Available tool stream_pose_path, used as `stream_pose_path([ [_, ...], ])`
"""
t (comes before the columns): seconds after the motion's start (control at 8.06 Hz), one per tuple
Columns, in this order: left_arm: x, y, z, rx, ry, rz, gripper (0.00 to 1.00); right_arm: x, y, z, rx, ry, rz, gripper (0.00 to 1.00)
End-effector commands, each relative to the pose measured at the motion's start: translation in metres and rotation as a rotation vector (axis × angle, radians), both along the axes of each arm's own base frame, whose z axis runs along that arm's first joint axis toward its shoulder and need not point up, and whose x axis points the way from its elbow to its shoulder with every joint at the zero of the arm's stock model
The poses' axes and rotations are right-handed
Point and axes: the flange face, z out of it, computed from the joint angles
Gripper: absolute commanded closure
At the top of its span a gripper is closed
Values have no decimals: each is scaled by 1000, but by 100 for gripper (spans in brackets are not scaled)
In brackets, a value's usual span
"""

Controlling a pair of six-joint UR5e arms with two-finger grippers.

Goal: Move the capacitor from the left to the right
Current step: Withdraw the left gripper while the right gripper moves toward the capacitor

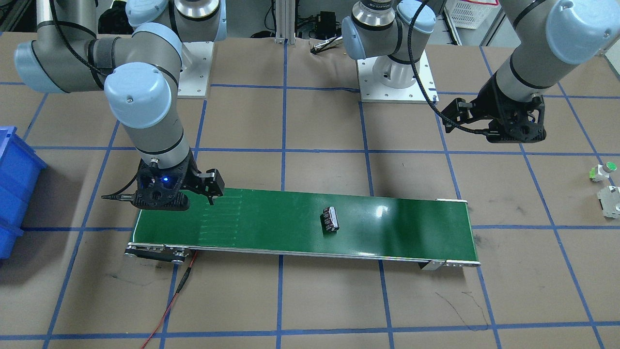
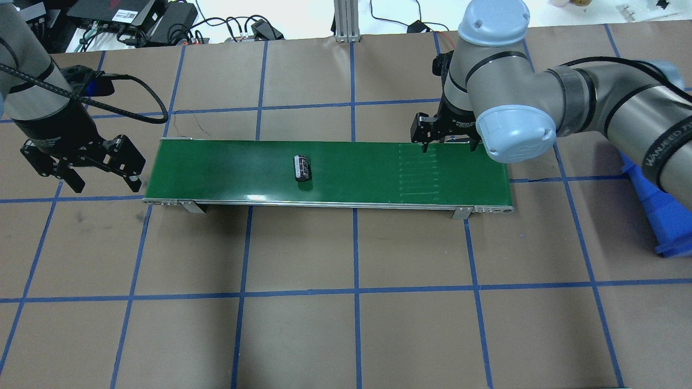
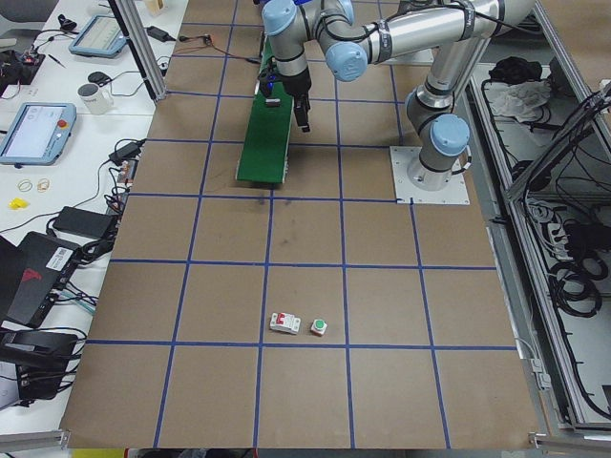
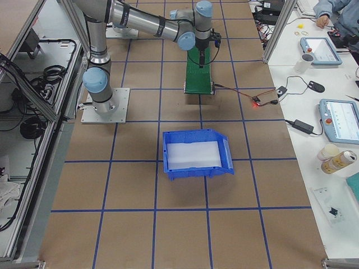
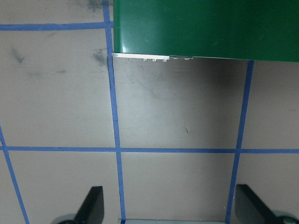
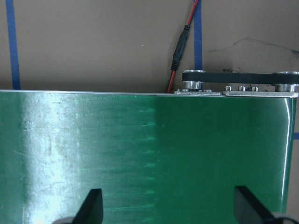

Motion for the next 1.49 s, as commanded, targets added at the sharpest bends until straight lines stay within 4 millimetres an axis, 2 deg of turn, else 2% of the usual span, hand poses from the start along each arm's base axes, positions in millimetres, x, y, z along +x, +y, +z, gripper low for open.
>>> stream_pose_path([
  [0.0, 2, 0, 3, -13, -25, 85, 0, 3, 1, -2, 2, -4, -15, 1],
  [0.37, 2, -2, 3, -14, -29, 89, 0, 6, 1, -8, 20, -71, -36, 1],
  [0.5, 6, -2, 6, -21, -31, 96, 0, 5, 2, -10, 24, -64, -38, 6],
  [0.74, 9, -4, 5, -34, -32, 93, 0, 6, 8, -22, 16, -75, -40, 2],
  [0.99, 9, -6, 7, -47, -39, 111, 0, 11, 8, -22, 8, -89, -55, 1],
  [1.12, 10, -8, 10, -67, -40, 110, 0, 12, 6, -25, -1, -90, -53, 5],
  [1.37, 9, -7, 10, -68, -40, 101, 0, 23, 8, -29, 0, -91, -46, 2],
])
